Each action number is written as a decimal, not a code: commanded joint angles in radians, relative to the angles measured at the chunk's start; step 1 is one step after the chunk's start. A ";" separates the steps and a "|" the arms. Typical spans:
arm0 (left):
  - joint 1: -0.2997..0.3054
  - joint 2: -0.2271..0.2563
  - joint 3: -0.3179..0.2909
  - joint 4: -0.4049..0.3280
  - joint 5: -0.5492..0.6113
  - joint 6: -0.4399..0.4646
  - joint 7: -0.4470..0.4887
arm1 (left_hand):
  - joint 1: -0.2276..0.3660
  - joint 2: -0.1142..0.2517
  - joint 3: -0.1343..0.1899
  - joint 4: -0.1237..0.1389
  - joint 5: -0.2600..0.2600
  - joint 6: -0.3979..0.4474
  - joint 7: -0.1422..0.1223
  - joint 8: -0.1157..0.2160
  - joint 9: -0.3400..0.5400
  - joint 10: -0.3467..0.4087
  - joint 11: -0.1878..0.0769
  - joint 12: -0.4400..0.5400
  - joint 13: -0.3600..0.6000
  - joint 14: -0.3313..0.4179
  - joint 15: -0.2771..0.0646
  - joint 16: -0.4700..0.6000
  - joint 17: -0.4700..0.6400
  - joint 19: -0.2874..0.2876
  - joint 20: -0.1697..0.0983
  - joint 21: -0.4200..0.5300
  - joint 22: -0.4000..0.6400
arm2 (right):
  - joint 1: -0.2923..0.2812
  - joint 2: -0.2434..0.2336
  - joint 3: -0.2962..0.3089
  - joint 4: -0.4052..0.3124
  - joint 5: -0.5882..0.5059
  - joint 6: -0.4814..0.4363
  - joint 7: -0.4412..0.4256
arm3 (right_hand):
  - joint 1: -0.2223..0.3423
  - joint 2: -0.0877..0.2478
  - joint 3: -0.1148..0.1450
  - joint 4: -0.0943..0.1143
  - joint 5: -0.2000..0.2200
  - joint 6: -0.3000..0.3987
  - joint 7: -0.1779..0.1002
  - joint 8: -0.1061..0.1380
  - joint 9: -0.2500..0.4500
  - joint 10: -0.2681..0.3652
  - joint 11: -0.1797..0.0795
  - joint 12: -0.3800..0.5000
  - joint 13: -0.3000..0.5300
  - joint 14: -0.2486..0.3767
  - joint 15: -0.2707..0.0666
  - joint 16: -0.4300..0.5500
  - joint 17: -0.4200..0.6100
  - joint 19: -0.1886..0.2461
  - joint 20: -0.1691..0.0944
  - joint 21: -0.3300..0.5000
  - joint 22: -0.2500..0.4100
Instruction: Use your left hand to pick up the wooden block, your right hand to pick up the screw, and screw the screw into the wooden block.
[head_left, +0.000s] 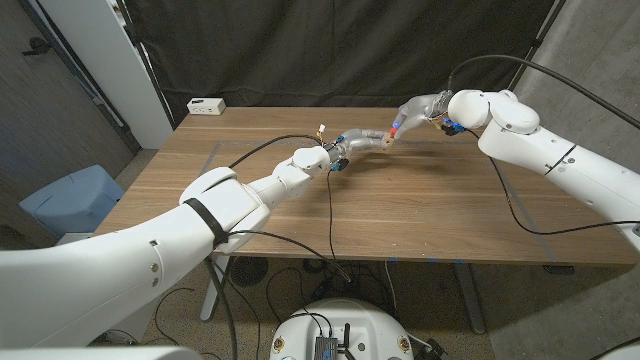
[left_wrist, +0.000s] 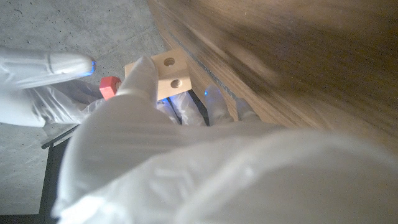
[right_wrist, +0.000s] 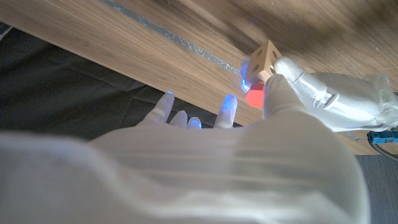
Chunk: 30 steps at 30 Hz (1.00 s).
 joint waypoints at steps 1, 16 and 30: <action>-0.001 0.001 0.000 0.000 0.002 0.005 -0.001 | 0.001 0.008 0.006 0.002 0.006 0.046 0.030 0.007 0.004 0.010 0.000 0.005 0.004 0.009 -0.085 0.000 0.003 0.006 0.004 0.006 0.002 | -0.038 0.008 0.019 -0.008 -0.019 -0.001 -0.055 | 0.018 0.000 0.010 0.004 0.003 0.035 0.002 0.020 0.009 0.016 -0.001 0.006 0.003 0.016 -0.009 0.007 0.002 0.019 -0.004 0.008 0.002; -0.005 0.001 0.004 0.000 0.002 0.024 0.004 | 0.003 0.010 0.007 0.002 0.007 0.046 0.032 0.007 0.004 0.010 -0.001 0.005 0.004 0.008 -0.082 0.000 0.004 0.007 0.003 0.005 0.002 | -0.038 0.027 0.016 0.004 -0.023 0.006 -0.067 | 0.029 0.001 0.010 0.012 0.003 0.105 0.012 0.067 0.025 0.051 -0.005 0.011 0.003 0.039 -0.016 0.014 0.007 0.034 -0.012 0.009 0.003; -0.007 0.003 0.005 0.000 -0.001 0.026 0.002 | 0.004 0.012 0.008 0.002 0.007 0.047 0.032 0.007 0.004 0.010 0.000 0.005 0.003 0.008 -0.083 0.000 0.004 0.008 0.004 0.005 0.003 | -0.030 0.049 0.005 0.026 -0.031 0.013 -0.084 | 0.037 0.007 0.012 0.015 0.003 0.136 0.011 0.090 0.034 0.068 -0.011 0.012 0.003 0.053 -0.023 0.019 0.009 0.047 -0.017 0.011 0.003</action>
